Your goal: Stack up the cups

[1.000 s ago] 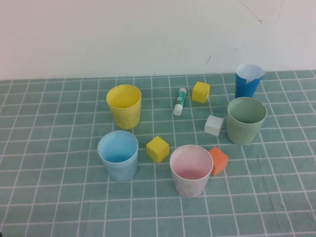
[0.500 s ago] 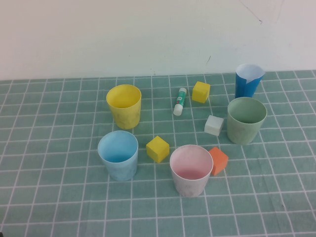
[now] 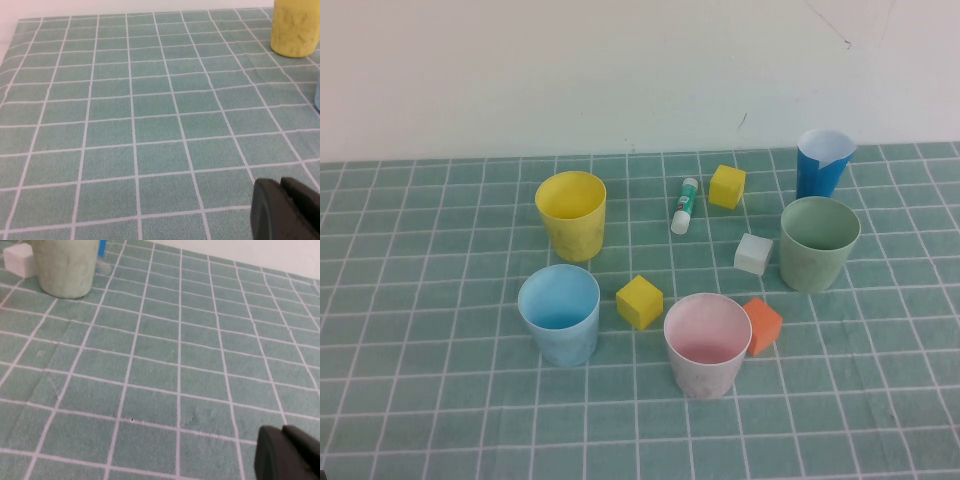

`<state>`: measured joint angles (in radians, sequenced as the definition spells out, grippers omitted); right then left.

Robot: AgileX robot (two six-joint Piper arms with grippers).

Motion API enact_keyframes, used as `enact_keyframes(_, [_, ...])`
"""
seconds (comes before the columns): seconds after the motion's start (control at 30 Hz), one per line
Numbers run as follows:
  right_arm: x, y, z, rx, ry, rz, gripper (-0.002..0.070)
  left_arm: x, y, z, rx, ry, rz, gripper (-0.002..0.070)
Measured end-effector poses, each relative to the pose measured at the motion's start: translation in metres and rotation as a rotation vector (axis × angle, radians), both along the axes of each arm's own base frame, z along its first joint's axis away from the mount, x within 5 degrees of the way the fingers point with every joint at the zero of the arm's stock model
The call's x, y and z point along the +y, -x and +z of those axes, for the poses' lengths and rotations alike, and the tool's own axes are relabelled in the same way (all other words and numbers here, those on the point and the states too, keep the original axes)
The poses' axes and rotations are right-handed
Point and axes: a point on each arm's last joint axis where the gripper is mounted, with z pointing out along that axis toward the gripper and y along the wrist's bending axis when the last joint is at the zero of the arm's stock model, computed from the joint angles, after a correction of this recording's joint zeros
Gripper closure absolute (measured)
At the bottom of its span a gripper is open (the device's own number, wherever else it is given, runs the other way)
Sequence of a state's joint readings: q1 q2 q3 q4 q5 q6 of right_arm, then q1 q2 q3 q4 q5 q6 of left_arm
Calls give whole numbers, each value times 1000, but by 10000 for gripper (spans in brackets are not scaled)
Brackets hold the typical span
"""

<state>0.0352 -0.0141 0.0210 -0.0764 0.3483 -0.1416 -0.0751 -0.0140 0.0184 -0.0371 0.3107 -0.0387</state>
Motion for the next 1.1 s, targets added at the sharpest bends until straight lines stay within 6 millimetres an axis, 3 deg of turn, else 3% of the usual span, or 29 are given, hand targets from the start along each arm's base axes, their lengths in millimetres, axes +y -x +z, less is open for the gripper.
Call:
enact_keyframes(0.4, [0, 0, 0, 0, 12, -1, 678, 0, 0, 0, 0, -2, -1, 677])
enact_keyframes(0.77, [-4, -1, 1, -24, 155, 6, 678, 1, -1, 2, -25, -39, 3, 677])
enact_keyframes(0.87, [-3, -3, 8, -116, 178, 17, 678, 1, -2, 7, -92, -45, 4, 677])
enact_keyframes(1.1, [6, -2, 48, -566, 195, 71, 678, 1, -1, 46, -516, -11, 11, 677])
